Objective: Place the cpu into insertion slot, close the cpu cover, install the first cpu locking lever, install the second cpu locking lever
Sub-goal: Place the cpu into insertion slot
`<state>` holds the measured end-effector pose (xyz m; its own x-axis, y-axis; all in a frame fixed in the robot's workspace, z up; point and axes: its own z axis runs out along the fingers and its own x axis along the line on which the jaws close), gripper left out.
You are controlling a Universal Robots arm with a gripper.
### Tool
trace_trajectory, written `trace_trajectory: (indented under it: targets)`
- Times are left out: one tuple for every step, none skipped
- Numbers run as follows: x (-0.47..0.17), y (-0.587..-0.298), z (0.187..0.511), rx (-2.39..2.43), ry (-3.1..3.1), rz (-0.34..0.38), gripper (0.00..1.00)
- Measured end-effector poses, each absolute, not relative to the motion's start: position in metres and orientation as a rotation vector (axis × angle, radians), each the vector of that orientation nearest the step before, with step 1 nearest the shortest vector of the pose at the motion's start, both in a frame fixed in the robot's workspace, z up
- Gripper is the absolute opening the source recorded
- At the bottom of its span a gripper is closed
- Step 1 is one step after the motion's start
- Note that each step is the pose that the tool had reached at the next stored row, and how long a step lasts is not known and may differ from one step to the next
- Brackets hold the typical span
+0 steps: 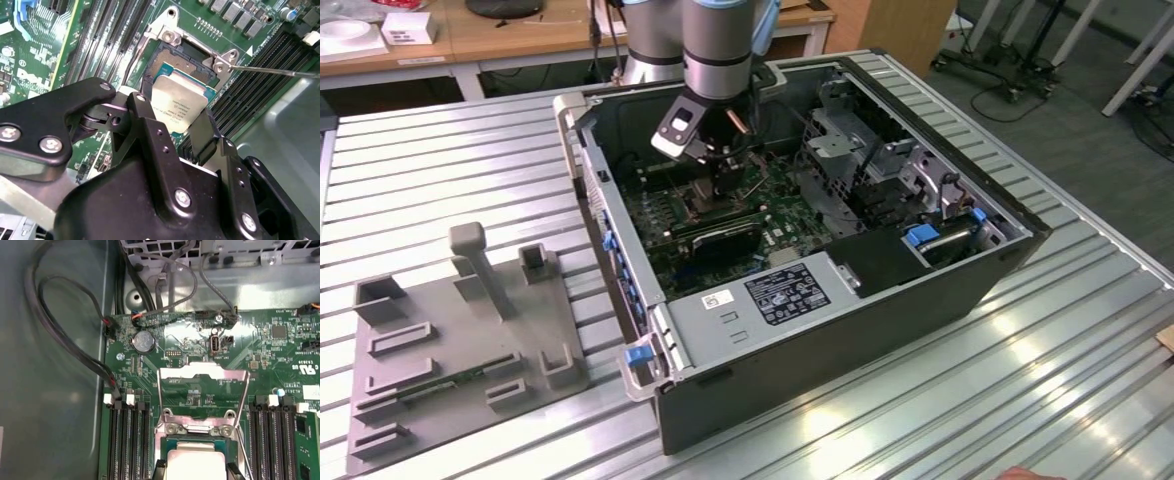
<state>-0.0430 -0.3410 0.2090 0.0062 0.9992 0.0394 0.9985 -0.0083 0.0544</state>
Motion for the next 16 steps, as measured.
trace_trajectory:
  targets:
    - [-0.0437, -0.341, 0.2085, 2.221, 2.204, 0.104, 0.54]
    - [-0.0439, -0.3409, 0.2078, 2.223, 2.202, 0.104, 0.54]
    - [-0.0439, -0.3409, 0.207, 2.226, 2.199, 0.104, 0.54]
    - [-0.0441, -0.3409, 0.206, 2.229, 2.196, 0.104, 0.54]
    - [-0.0444, -0.3409, 0.205, 2.232, 2.192, 0.104, 0.54]
    - [-0.0446, -0.3409, 0.2043, 2.234, 2.19, 0.104, 0.54]
    - [-0.0447, -0.341, 0.2038, 2.236, 2.188, 0.104, 0.54]
    - [-0.0448, -0.341, 0.2035, 2.237, 2.187, 0.104, 0.54]
    - [-0.0449, -0.3409, 0.203, 2.238, 2.186, 0.104, 0.54]
    - [-0.0449, -0.3409, 0.2023, 2.239, 2.185, 0.104, 0.54]
    - [-0.0451, -0.341, 0.2016, 2.24, 2.184, 0.104, 0.54]
    - [-0.0451, -0.341, 0.2012, 2.24, 2.184, 0.104, 0.54]
    - [-0.0451, -0.341, 0.2012, 2.24, 2.184, 0.104, 0.54]
    - [-0.0451, -0.341, 0.2012, 2.24, 2.184, 0.103, 0.54]
    - [-0.0451, -0.341, 0.2012, 2.24, 2.184, 0.103, 0.54]
    - [-0.0451, -0.341, 0.2011, 2.24, 2.184, 0.104, 0.54]
